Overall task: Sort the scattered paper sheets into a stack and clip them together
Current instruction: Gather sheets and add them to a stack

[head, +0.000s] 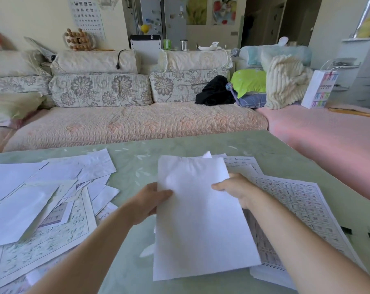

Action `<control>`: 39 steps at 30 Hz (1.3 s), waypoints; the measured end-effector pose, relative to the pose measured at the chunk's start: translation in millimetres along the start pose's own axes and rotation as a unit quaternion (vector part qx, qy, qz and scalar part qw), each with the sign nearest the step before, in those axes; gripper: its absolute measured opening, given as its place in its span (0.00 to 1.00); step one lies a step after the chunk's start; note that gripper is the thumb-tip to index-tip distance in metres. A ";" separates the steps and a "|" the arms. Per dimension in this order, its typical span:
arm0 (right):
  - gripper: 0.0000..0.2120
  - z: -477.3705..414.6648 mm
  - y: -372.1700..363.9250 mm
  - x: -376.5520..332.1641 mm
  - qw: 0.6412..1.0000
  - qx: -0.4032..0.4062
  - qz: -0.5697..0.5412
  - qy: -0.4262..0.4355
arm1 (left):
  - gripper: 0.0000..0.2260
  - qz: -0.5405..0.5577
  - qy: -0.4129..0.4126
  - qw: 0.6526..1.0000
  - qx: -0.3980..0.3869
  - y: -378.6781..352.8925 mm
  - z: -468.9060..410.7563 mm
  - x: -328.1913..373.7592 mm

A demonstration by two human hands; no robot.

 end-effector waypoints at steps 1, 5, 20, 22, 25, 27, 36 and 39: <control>0.37 -4.4 12.7 -0.4 1.000 0.012 0.003 0.005 | 0.09 -0.013 -0.010 1.000 -0.008 -7.6 -0.1 6.4; 0.47 -16.8 68.5 10.2 0.997 0.072 0.022 -0.009 | 0.15 -0.126 -0.030 0.991 0.043 -35.4 -16.1 26.7; 0.18 -24.3 158.0 49.0 0.977 0.187 0.098 -0.039 | 0.33 -0.568 -0.119 0.808 0.104 -126.8 -121.3 48.3; 0.20 -28.3 154.8 49.8 0.977 0.182 0.102 -0.039 | 0.33 -0.547 -0.090 0.826 0.100 -130.4 -126.9 54.4; 0.20 -28.6 148.0 47.1 0.978 0.176 0.108 -0.034 | 0.22 -0.523 -0.046 0.847 0.086 -131.3 -126.9 60.1; 0.14 -28.7 145.8 45.3 0.976 0.185 0.110 -0.023 | 0.11 -0.458 -0.050 0.882 0.096 -126.8 -129.3 59.6; 0.14 -18.1 118.1 28.9 0.981 0.171 0.056 0.067 | 0.13 0.097 0.027 0.991 0.084 -109.0 -114.9 41.3; 0.17 -13.2 98.6 24.9 0.987 0.137 0.037 0.070 | 0.20 0.028 0.012 0.999 0.036 -102.8 -102.2 34.4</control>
Point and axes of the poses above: each hand's wrist, its own z-axis away from the middle knuckle, its own y-axis out of the back of the hand, x = y × z, the point moved 4 cm from there along -z, towards the middle knuckle, and after that the axes turned 7 degrees about x, right-handed, at the moved point
